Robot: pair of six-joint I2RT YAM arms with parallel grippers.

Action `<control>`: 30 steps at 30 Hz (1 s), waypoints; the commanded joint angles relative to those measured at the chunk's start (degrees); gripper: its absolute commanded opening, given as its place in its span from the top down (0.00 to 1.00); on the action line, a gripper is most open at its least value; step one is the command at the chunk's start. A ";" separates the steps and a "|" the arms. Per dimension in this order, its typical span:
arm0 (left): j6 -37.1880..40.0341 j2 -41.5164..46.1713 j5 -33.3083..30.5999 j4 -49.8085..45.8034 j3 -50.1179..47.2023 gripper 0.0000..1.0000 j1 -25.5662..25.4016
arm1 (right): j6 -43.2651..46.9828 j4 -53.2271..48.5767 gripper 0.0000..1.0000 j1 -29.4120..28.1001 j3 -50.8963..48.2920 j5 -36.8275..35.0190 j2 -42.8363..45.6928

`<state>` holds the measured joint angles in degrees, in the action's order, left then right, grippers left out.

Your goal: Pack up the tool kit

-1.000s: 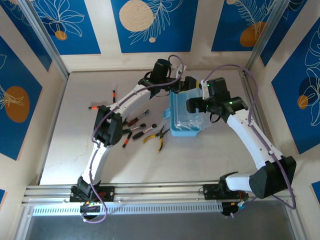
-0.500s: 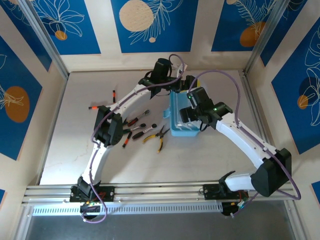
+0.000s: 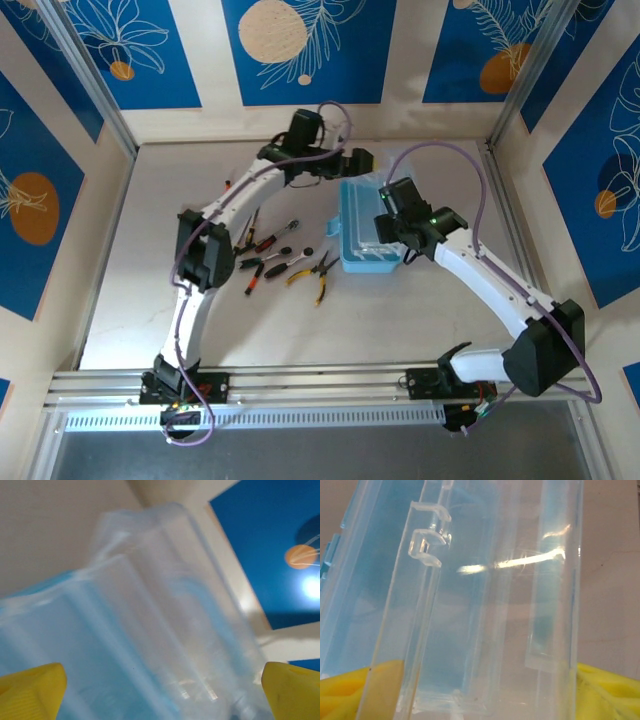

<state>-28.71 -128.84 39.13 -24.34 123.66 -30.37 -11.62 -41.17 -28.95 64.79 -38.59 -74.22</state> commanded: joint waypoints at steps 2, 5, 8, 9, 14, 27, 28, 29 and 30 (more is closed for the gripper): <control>11.46 7.68 -9.49 -11.74 -6.24 0.00 3.78 | -1.81 1.40 0.24 1.85 -1.98 1.43 2.20; 14.51 8.86 -15.72 -14.24 -13.69 0.00 3.29 | -2.62 2.42 0.25 3.20 -2.78 3.66 3.18; 15.50 8.20 -20.24 -14.12 -19.22 0.00 1.81 | -2.97 4.10 0.25 5.00 -4.07 7.08 4.23; 15.56 7.77 -21.02 -13.61 -20.33 0.00 1.22 | -2.85 4.69 0.25 5.50 -4.44 7.83 4.48; 14.61 4.10 -19.37 -11.26 -19.01 0.00 -0.86 | -2.28 5.33 0.25 7.10 -4.67 9.81 4.82; 13.67 -1.55 -18.96 -12.58 -16.08 0.00 -2.54 | -4.65 4.83 0.24 13.23 -6.92 13.17 6.95; 13.54 -1.75 -18.92 -12.58 -16.08 0.00 -2.54 | -5.09 4.50 0.24 14.47 -6.96 13.69 7.30; 13.52 -1.83 -18.76 -12.58 -16.08 0.00 -2.59 | -5.53 4.19 0.24 15.85 -6.90 14.25 7.65; 13.46 -1.85 -18.74 -12.51 -16.08 0.00 -2.61 | -6.00 3.72 0.23 17.30 -6.75 15.04 7.79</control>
<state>-15.51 -128.46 20.86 -36.27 106.52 -32.56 -15.42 -36.47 -14.20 58.33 -26.41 -68.40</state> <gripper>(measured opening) 0.997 0.768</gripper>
